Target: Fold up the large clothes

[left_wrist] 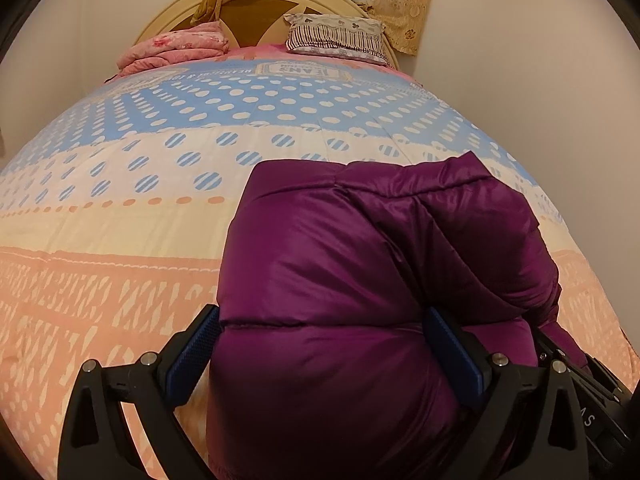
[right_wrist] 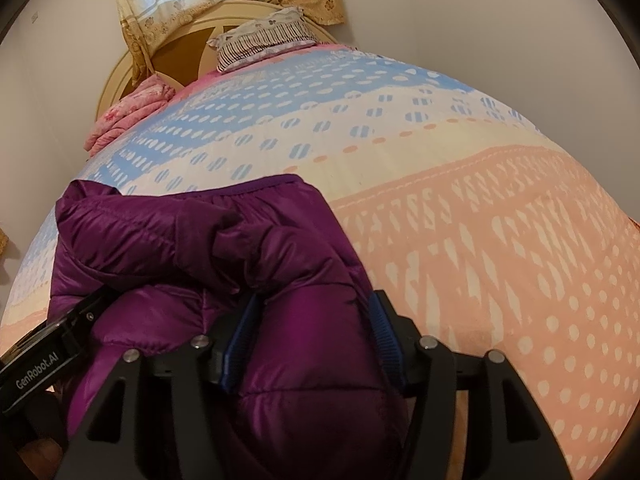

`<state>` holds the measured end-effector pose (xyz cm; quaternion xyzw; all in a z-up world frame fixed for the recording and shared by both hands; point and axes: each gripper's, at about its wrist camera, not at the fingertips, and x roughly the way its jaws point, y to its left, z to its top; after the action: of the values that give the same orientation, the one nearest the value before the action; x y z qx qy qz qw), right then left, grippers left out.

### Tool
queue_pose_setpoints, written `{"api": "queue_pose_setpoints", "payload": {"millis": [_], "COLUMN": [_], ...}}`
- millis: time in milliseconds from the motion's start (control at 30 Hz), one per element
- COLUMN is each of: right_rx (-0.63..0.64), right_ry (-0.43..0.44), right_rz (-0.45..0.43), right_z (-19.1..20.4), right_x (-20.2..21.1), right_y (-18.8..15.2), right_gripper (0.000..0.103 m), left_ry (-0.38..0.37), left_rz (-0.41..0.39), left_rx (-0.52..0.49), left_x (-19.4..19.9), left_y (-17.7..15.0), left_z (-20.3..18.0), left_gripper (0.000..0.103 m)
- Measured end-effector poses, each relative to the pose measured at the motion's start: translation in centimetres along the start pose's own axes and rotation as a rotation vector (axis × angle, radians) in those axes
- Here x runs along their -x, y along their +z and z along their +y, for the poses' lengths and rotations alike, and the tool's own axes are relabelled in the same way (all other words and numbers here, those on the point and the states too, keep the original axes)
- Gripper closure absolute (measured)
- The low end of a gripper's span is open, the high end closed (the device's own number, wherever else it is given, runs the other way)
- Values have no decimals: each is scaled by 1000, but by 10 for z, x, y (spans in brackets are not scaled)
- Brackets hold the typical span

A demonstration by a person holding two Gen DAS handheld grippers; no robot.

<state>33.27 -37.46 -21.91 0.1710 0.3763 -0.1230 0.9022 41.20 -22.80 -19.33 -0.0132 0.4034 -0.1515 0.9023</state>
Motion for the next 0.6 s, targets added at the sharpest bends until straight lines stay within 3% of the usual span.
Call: {"api": "queue_pose_setpoints", "payload": {"millis": [600], "right_rx": [-14], "right_ry": [15], "right_rz": [22], "right_z": [-3], "right_x": [-6], "right_y": [0], "right_gripper": [40], "left_ry": [13], "left_rz": [35], "left_rx": [-18], "left_x": [-4], "left_y": [-2], "left_z": [-3], "left_gripper": [3]}}
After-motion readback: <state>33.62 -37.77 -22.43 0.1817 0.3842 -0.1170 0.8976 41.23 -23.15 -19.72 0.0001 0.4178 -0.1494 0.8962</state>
